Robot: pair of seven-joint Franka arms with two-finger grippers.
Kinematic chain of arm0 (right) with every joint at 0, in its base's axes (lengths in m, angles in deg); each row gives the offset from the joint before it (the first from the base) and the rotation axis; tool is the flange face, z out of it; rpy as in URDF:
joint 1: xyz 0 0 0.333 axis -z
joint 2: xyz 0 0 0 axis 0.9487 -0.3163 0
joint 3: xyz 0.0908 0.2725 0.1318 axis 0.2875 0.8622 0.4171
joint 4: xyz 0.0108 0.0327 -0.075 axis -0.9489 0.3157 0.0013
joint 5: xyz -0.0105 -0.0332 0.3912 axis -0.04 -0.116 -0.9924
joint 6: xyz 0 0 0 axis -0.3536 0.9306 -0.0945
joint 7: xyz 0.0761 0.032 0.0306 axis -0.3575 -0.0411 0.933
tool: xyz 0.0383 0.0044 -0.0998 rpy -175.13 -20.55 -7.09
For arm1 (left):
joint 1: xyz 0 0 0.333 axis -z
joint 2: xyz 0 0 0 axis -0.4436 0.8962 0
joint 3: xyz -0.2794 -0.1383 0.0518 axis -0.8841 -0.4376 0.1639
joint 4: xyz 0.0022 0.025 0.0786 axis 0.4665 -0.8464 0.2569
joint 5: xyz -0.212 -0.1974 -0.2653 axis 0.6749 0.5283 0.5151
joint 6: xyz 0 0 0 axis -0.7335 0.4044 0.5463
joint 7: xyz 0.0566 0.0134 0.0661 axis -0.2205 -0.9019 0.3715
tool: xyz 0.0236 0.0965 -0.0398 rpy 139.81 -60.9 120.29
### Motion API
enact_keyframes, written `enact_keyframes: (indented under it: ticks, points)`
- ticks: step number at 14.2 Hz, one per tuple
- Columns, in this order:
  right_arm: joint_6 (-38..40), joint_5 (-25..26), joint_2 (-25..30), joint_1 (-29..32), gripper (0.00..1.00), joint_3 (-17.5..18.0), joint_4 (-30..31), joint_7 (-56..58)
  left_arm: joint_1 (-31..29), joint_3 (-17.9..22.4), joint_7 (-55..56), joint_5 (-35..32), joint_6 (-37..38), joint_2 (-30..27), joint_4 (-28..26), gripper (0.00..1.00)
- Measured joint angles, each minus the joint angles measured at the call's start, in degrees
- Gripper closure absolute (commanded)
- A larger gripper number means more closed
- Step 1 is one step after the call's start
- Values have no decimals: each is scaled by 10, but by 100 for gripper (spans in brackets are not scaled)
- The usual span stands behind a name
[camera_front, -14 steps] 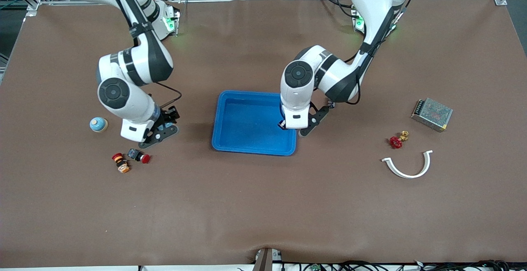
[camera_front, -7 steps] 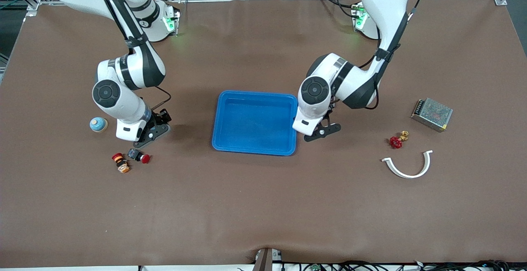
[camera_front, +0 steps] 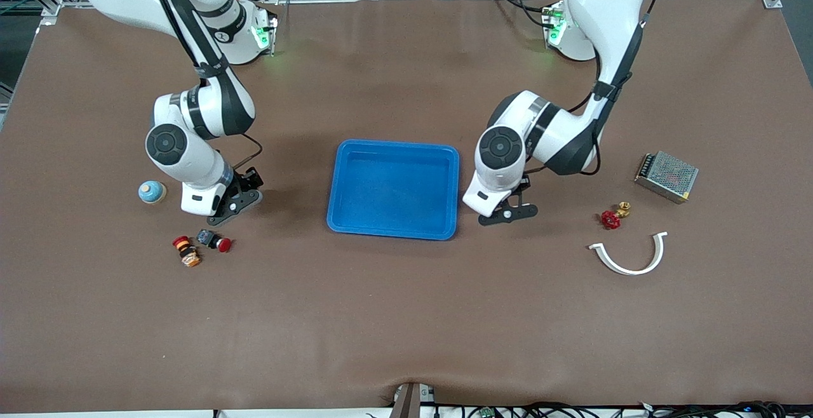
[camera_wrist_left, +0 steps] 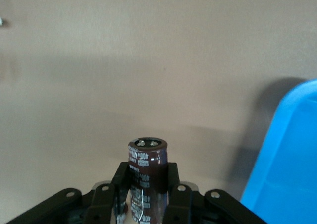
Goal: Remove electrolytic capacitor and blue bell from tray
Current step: 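Carry the capacitor off the tray while the right gripper carries the bell, then place the bell beside the first bell while the left gripper places the capacitor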
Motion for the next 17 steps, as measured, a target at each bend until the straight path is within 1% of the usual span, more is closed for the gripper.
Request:
enact_keyframes:
  ticks: [2,4,10,12,15,17]
  points:
    - [-21,0,-12,5,63,0,6,6,-15,0,-22,-9,-58,3,-27,100]
    - [-39,0,-24,5,63,0,9,7,-30,1,-39,-20,-101,7,-52,100]
    - [-75,0,-50,5,63,1,13,8,-51,-3,-114,-21,-164,7,-88,100]
    - [-81,0,-55,5,62,1,13,8,-57,-17,-128,-21,-166,7,-93,100]
    - [-87,0,-57,5,61,1,13,8,-92,-65,-166,-21,-166,7,-100,100]
    - [-90,0,-59,5,61,1,13,8,-102,-79,-179,-21,-167,7,-104,100]
